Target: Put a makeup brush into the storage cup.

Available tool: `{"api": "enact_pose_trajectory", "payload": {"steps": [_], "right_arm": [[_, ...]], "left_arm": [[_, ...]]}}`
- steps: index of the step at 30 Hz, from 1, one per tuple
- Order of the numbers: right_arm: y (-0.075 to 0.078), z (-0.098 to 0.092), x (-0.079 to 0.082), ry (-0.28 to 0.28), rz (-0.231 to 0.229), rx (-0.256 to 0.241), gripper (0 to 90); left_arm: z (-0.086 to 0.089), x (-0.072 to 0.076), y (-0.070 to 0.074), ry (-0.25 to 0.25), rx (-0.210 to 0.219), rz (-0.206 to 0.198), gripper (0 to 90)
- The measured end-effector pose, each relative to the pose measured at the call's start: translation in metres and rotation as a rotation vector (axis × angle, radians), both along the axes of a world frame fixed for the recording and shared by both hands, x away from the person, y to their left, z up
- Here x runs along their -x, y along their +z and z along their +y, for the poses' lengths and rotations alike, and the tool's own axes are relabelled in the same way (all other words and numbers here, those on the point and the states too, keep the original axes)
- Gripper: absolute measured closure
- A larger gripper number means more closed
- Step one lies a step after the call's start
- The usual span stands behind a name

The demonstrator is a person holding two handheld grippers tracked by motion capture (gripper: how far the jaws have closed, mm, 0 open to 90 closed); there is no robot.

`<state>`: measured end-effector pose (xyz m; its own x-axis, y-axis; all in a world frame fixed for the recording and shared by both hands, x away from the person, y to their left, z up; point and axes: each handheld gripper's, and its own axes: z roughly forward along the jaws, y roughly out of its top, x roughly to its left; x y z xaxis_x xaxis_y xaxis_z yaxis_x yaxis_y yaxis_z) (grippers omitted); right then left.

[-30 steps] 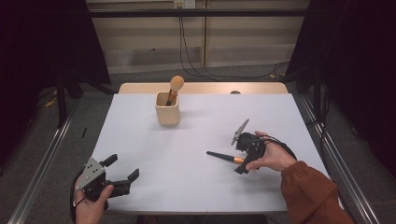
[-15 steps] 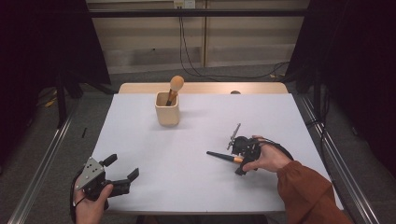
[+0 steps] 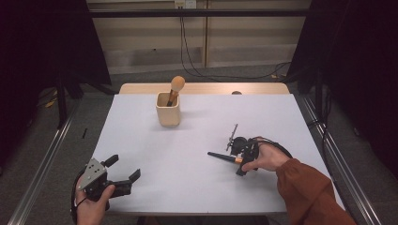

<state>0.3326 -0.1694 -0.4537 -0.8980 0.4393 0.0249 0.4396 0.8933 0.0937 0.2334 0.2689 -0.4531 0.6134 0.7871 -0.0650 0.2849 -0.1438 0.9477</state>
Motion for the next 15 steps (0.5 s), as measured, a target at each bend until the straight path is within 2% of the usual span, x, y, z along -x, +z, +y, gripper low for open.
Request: {"api": "enact_pose_trajectory", "payload": {"steps": [3, 7, 10, 15], "right_arm": [[0.0019, 0.0015, 0.0017, 0.011, 0.006, 0.005, 34.3], [0.0037, -0.0033, -0.0034, -0.016, 0.004, -0.014, 48.2], [0.0047, -0.0038, -0.0052, -0.008, 0.003, -0.007, 53.3], [0.0056, -0.0056, -0.0045, -0.006, 0.01, -0.017, 66.8]], "left_arm": [[0.0004, 0.0004, -0.0001, 0.004, 0.001, 0.002, 3.4], [0.0007, 0.0008, -0.0003, 0.007, 0.0, 0.003, 3.4], [0.0013, 0.001, -0.0004, 0.007, -0.003, 0.003, 3.4], [0.0022, 0.0019, -0.0008, 0.01, -0.004, 0.007, 3.4]]}}
